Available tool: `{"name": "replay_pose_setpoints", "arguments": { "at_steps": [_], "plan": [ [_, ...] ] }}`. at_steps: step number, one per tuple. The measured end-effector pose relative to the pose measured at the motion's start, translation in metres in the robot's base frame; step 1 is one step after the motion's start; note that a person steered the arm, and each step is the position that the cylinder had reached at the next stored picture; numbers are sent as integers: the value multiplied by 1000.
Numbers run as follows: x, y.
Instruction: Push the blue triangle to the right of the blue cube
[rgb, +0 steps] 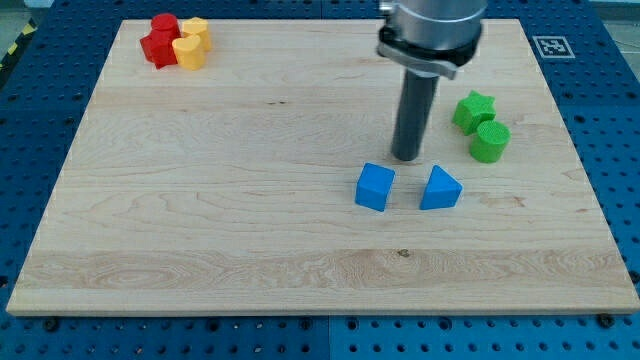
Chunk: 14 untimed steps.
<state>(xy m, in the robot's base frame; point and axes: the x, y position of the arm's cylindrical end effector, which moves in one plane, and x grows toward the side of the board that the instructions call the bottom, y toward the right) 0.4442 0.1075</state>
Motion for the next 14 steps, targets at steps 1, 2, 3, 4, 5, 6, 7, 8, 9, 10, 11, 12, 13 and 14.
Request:
{"name": "replay_pose_setpoints", "arguments": {
  "at_steps": [1,2,3,4,5,6,7,8,9,10,11,12,13,14],
  "plan": [
    [13,21],
    [16,65],
    [54,72],
    [73,69],
    [66,28],
    [63,12],
    [63,12],
    [63,9],
    [63,8],
    [65,8],
    [83,8],
    [105,8],
    [91,-2],
    [78,-3]
  ]
}}
